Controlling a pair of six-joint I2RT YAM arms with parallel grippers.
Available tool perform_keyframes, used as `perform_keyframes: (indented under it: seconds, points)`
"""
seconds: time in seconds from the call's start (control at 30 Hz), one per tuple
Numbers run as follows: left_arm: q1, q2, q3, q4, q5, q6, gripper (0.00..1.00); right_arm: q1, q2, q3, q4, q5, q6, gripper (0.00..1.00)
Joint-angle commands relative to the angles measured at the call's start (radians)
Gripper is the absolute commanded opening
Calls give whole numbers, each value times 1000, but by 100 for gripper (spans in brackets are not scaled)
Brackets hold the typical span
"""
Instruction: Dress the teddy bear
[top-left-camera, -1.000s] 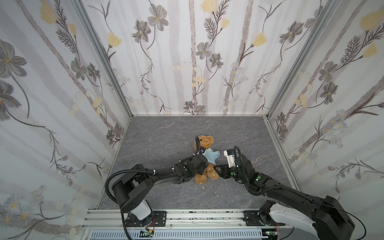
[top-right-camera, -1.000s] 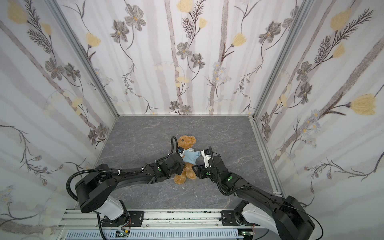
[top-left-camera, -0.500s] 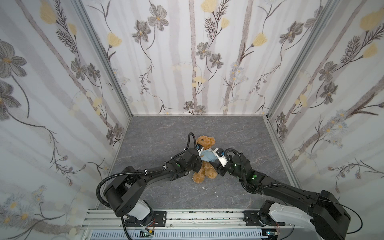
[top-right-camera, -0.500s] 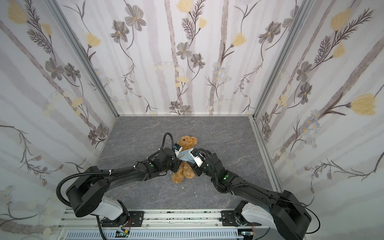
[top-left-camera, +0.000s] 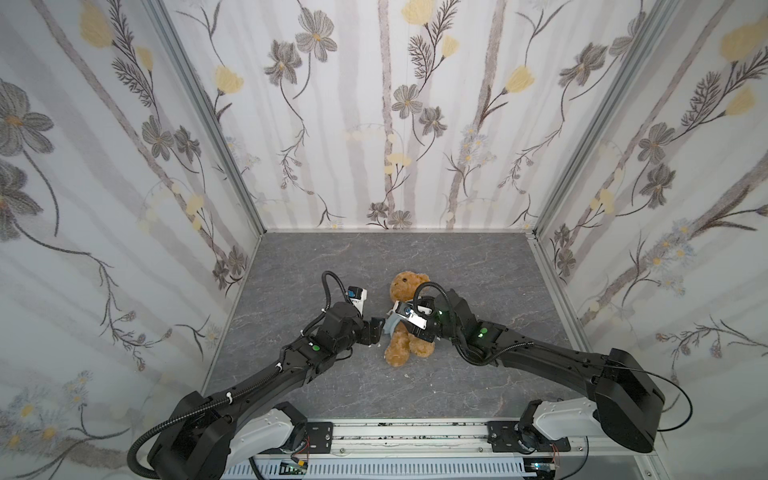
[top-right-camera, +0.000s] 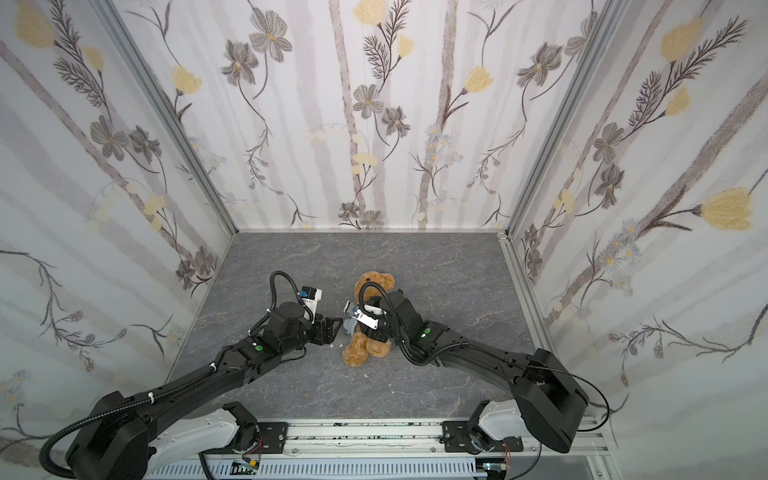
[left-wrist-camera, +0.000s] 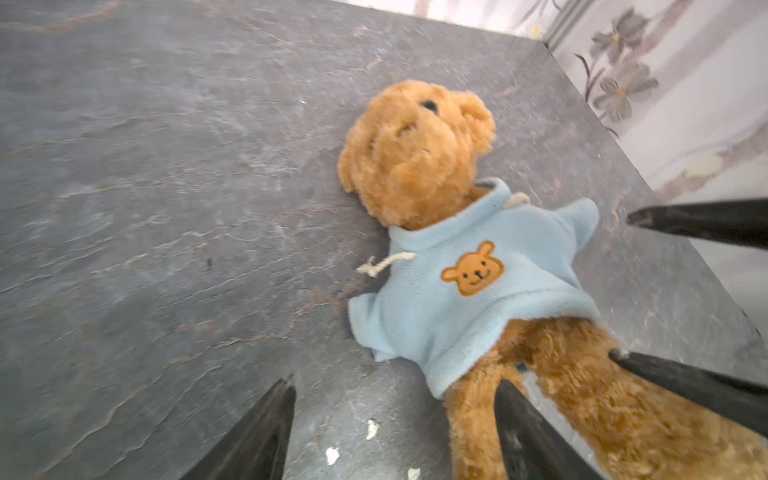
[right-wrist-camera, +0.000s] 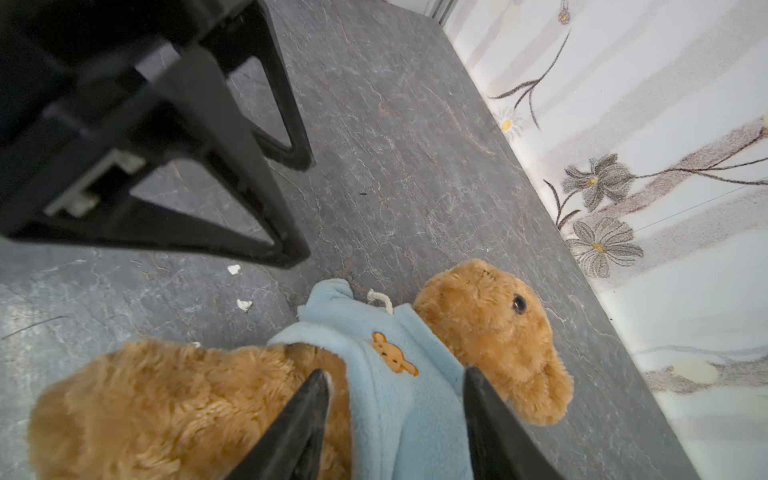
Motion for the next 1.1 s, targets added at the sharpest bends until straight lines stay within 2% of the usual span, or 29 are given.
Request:
perform_keyframes:
  seconds: [0.0,0.3,0.47,0.6,0.77,0.9,1.07]
  points:
    - [27,-21,-2,-52,-18,-75,76,9,49,41,-74,40,-83,50]
    - [32,-28,-4,-57,-15,-92,76,8,189,120,-130,106,-159,45]
    - [32,-17,-22,-53,-1,-90,77,9,229,127,-83,128,-158,30]
    - [24,-14,-41,-31,16,-65,79,9,216,99,-14,86,-103,16]
    - [-47,-29,-89,124,29,-17,87,-1,166,45,82,9,0,7]
    - [-105,-22,-139,297,19,-16,93,-8,153,30,113,-14,66,3]
    - [-152,61,-107,328,-56,31,94,-14,152,29,132,-46,116,0]
